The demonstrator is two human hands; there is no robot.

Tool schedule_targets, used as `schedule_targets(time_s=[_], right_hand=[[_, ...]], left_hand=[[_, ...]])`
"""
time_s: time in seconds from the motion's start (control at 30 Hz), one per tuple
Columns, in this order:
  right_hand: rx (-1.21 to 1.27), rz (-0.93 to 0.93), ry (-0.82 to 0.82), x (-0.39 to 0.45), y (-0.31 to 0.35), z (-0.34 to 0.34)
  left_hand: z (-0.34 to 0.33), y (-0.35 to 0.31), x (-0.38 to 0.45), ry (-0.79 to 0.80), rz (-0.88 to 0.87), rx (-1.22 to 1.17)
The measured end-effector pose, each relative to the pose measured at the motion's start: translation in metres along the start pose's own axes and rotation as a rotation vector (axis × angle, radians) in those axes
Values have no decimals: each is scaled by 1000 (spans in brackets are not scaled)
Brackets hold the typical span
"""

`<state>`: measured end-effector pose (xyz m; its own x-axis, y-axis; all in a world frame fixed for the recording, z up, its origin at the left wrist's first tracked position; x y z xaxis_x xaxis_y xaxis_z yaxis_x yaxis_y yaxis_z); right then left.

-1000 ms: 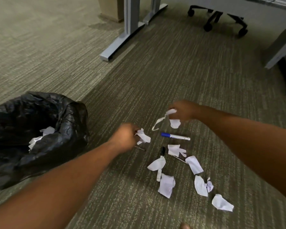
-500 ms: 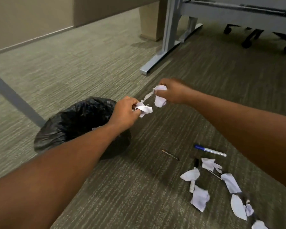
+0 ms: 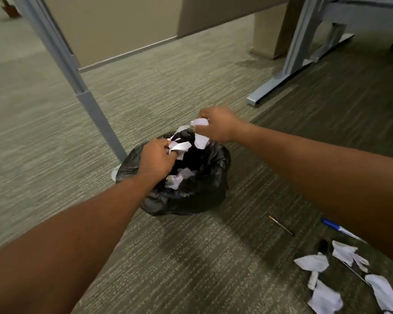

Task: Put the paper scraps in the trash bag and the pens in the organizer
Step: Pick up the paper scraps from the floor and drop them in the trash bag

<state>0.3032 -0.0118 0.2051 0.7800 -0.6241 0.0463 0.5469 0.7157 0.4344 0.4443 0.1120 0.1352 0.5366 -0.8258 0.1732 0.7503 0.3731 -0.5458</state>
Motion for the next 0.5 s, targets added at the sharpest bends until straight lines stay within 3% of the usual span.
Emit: schedule_targets(time_s=[0.2, 0.5], right_hand=[[-92, 0, 162, 5, 5, -40], [-17, -24, -92, -12, -18, -25]], left_hand=[[2, 11, -5, 167, 77, 152], [4, -5, -7, 124, -7, 150]])
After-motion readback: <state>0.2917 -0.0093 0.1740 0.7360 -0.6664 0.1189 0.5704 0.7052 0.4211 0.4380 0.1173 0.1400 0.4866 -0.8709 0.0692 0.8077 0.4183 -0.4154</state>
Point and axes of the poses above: each hand's wrist, its own x-axis towards the middle knuckle, its own z-axis out of the back of the hand, y = z × x, the point moved 3 cm from there along x, towards the middle knuckle, and after that the axes turned 1 degree about y, right-handed, at the moved point
